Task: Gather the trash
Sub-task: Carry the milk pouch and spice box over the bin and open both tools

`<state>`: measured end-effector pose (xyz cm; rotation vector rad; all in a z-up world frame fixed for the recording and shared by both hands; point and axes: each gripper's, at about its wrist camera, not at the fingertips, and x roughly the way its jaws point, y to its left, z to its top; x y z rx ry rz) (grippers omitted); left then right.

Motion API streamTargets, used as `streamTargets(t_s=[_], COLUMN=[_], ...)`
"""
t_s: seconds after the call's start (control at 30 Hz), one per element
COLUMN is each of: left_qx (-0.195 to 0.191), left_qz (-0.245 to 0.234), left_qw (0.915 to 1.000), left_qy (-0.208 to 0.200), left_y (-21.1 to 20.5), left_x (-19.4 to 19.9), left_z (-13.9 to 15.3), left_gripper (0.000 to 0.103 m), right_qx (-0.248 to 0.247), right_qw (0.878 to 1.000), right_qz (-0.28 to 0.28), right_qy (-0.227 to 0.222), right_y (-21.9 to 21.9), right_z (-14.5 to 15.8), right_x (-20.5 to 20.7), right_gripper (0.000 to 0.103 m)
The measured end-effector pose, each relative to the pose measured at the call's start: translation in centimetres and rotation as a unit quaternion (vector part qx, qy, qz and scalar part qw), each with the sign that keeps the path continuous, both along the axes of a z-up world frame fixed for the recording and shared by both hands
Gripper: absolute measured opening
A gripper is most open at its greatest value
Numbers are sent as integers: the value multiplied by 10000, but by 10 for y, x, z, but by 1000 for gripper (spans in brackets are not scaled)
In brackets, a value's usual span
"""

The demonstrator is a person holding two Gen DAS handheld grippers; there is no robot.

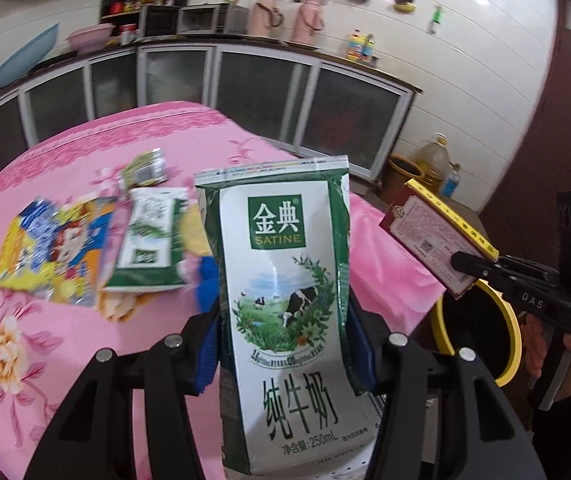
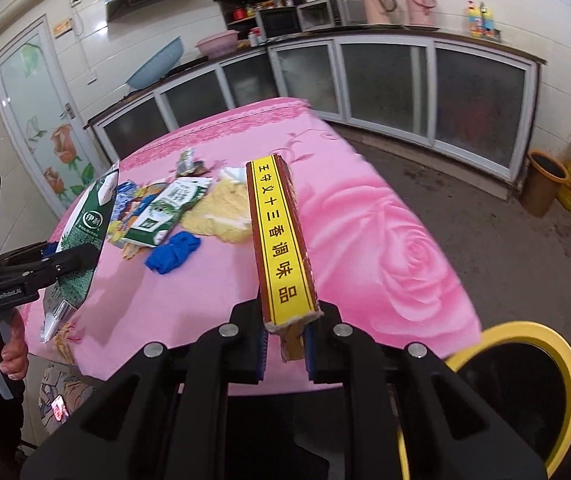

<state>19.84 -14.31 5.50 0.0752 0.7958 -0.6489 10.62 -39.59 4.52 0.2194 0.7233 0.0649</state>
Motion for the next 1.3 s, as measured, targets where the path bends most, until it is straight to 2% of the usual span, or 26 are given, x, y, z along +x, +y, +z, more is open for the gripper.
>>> streamTargets(t_s=[0.23,0.63,1.0,1.3], left_qx=[27,47,184,261], left_qz=[-808,-2111,-2611,-2785], left_qw=[9966,9773,9649,9595], left_qy=[-145,-180,-233,-323], left_y=[-79,-204,-271,-298], left_x=[-22,-76,-104,-111], left_z=[2,-12,-27,-41], left_gripper=[51,51,51,52], right_qx=[-10,-162,85,241], right_qw=[9973,9805,9659,9600], right_qz=[-733,-1955,-2560,-2703], right_qy=[-40,84,367,694], right_y=[-54,-120,-161,-174], right_z=[-3,-20,-58,-84], right_x=[-52,-140,-183,-179], right_gripper=[13,13,13,14])
